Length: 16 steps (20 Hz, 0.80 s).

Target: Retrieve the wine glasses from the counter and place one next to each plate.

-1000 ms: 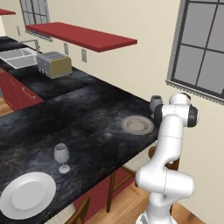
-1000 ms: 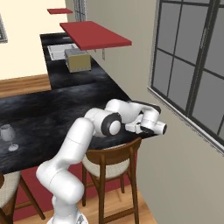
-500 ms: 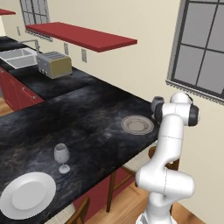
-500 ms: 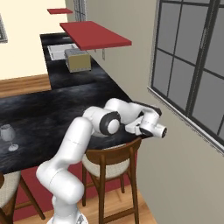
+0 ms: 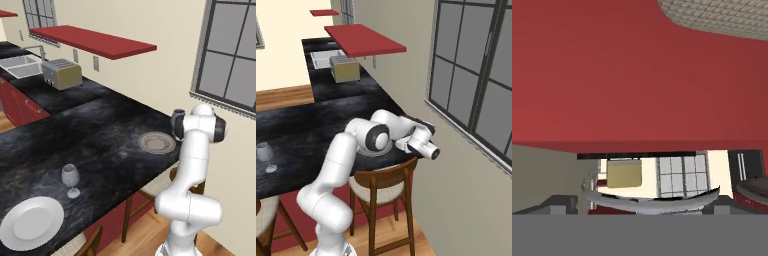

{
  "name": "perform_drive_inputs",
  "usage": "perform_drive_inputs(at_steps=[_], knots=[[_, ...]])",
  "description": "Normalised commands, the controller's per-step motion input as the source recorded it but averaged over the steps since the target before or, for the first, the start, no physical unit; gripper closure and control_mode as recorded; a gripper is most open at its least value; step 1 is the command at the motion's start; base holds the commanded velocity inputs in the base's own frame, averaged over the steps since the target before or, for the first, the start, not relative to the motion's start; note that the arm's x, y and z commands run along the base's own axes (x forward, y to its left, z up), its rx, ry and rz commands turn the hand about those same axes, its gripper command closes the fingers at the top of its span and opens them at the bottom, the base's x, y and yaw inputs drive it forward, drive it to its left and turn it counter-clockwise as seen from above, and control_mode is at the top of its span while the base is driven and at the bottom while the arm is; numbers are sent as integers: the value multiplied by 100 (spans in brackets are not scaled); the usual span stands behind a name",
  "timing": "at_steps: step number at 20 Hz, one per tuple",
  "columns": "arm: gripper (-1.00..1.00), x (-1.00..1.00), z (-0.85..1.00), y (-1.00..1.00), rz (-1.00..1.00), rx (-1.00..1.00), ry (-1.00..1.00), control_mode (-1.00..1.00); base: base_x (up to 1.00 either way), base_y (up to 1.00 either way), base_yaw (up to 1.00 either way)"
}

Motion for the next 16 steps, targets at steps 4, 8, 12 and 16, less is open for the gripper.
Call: perform_drive_inputs(at_steps=[4,8,12,16], knots=[[-100,-14,0,-1,-6,0,-4,-100,0,0,0],[-100,-42,0,-4,-3,0,-6,-100,0,0,0],[-100,-28,0,0,-4,0,0,-100,0,0,0],[-100,-4,-9,-16,-8,0,10,-100,0,0,0]])
